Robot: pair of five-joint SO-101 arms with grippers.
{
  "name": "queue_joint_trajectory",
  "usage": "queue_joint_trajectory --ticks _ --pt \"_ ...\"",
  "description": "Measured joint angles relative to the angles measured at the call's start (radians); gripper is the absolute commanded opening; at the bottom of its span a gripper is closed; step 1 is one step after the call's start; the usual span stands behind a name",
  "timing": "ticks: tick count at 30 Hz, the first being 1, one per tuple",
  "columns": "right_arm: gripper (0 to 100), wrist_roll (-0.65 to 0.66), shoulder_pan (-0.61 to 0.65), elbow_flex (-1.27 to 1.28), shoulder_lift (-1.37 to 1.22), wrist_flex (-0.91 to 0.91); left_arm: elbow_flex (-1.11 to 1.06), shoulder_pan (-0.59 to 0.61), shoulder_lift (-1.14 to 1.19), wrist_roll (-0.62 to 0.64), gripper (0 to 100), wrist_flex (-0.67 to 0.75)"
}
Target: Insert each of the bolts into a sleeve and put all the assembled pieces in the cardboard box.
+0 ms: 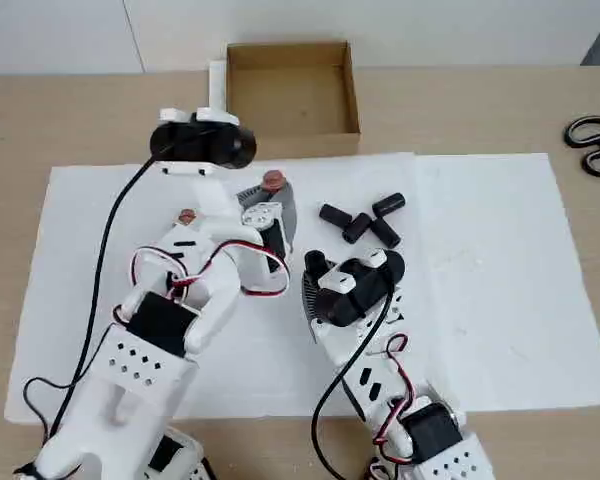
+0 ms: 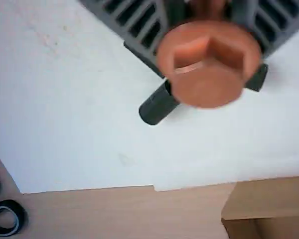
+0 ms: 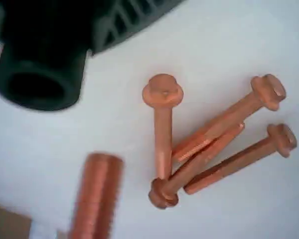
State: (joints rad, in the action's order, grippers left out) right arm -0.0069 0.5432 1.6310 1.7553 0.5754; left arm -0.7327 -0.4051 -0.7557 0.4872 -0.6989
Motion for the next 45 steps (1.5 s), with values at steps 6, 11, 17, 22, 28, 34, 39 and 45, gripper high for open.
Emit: queue_joint_trajectory --ticks 6,11,17,22,28,34,39,45 --pt "0.3 0.000 0.000 0.000 0.000 0.000 -0.002 -0.014 0.000 0.005 1 0.005" --pt "0.3 0.000 0.034 0.000 0.000 0.000 -0.011 -0.068 0.000 0.015 1 0.009" --pt "0.3 0.000 0.038 0.000 0.000 0.000 -0.018 -0.087 0.000 0.015 1 0.009" --pt "0.3 0.000 0.040 0.003 -0.002 0.002 -0.074 -0.084 -0.002 0.015 1 0.057" --pt "0.3 0.000 0.040 0.005 -0.003 0.002 -0.124 -0.084 -0.002 0.008 1 0.127" --pt "0.3 0.000 0.038 0.003 -0.002 0.002 -0.130 -0.084 0.000 0.011 1 0.127" --pt "0.3 0.000 0.040 0.005 -0.002 0.002 -0.144 -0.084 -0.002 0.012 1 0.127" --pt "0.3 0.000 0.040 0.009 -0.005 0.005 -0.158 -0.087 -0.029 0.000 1 0.061"
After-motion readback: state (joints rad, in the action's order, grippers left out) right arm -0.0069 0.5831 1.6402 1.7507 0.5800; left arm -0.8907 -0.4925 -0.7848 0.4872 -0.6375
